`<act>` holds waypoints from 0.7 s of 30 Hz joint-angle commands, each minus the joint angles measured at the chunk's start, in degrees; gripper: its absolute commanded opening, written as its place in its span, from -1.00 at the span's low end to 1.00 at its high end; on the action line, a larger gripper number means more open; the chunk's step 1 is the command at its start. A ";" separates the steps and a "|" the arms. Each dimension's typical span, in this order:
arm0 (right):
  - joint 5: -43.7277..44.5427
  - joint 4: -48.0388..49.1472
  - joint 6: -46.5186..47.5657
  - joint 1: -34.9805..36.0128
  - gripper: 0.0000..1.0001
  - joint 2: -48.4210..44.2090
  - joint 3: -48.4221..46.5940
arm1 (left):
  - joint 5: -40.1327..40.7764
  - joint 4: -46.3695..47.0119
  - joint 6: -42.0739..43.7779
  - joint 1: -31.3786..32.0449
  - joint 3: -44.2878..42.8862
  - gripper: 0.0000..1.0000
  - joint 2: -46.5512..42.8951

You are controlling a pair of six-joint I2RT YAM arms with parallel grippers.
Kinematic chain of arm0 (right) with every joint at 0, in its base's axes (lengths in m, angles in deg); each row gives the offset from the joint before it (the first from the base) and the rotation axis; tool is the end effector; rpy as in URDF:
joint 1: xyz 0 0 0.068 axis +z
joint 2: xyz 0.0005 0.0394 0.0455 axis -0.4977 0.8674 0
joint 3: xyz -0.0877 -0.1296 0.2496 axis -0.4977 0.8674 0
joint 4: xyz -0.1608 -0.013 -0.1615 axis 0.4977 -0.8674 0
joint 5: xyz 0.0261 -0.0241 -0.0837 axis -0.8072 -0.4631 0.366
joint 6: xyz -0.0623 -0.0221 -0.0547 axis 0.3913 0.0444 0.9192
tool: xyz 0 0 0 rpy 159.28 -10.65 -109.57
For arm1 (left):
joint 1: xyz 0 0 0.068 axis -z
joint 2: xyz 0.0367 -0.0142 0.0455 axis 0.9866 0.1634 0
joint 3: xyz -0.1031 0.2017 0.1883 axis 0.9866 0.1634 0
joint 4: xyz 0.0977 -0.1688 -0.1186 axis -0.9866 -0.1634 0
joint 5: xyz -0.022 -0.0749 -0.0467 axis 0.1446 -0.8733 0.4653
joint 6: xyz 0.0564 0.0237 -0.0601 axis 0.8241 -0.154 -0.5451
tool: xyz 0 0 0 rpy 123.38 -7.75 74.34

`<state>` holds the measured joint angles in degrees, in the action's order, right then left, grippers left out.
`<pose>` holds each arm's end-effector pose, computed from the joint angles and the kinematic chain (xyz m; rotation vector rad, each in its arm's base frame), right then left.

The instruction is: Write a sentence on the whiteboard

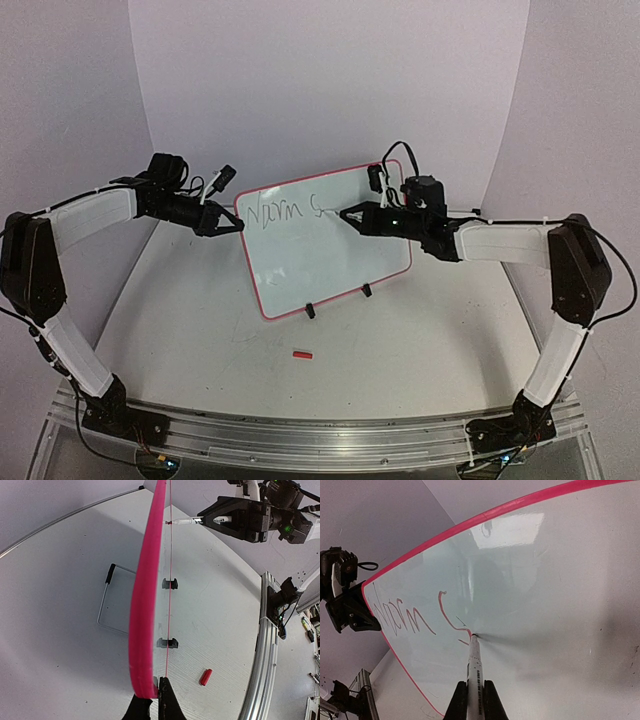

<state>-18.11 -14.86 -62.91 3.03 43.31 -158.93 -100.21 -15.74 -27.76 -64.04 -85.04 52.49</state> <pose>0.3479 0.2660 0.3036 -0.5307 1.7979 1.1008 0.3125 -0.1518 0.3089 0.9886 2.0030 -0.9939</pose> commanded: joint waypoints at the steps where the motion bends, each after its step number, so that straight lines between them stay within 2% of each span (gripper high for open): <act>1: 1.56 2.05 0.36 -0.42 -1.00 1.00 -3.04 | 3.94 -2.53 5.04 1.21 0.04 -1.00 -0.26; 21: 2.92 3.42 -0.80 -0.86 -1.00 2.27 -3.79 | 3.85 -2.50 5.03 1.28 -0.05 -1.00 -0.34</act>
<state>-16.66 -12.68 -63.22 2.66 44.50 -162.39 -99.97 -15.79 -27.93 -64.04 -85.04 52.49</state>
